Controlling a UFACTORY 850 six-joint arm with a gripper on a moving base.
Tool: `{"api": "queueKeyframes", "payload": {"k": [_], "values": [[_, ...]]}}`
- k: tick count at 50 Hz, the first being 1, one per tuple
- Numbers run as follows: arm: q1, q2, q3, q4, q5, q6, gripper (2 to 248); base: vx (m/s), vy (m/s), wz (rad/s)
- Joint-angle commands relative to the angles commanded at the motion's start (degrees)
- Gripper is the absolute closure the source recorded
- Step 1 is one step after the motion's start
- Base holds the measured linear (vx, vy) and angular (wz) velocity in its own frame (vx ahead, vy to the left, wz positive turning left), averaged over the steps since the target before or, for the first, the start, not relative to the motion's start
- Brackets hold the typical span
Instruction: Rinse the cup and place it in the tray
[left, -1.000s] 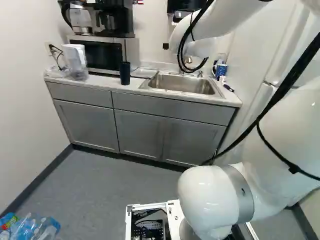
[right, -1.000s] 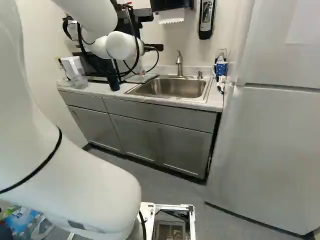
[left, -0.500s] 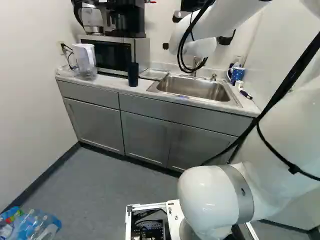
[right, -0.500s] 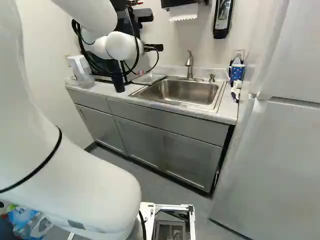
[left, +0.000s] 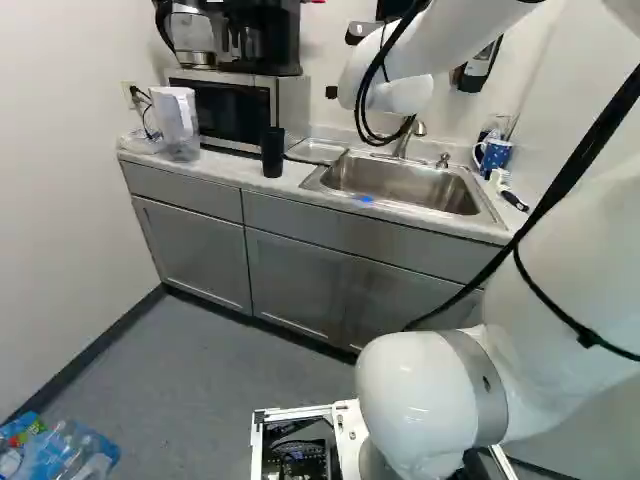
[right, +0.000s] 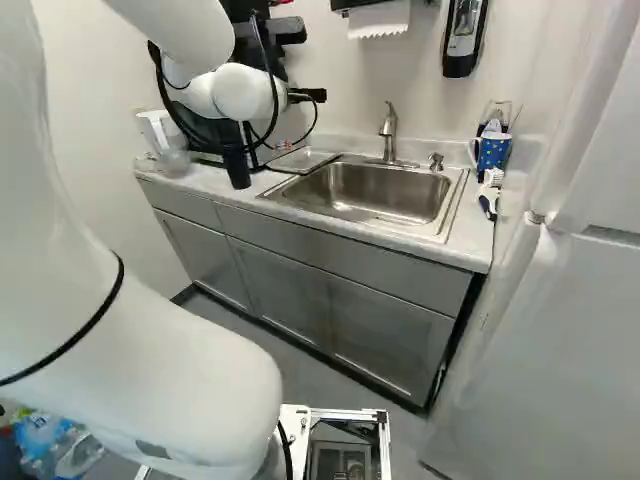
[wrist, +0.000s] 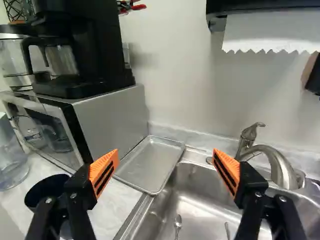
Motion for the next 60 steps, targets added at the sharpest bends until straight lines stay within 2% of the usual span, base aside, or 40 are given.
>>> {"api": "queueKeyframes", "payload": {"k": [38, 60], "values": [[-0.05, -0.38, -0.35, 0.00, 0.00, 0.00, 3, 0.101, -0.035, 0.002], [-0.05, -0.58, -0.53, 0.00, 0.00, 0.00, 3, 0.006, -0.001, -0.005]]}}
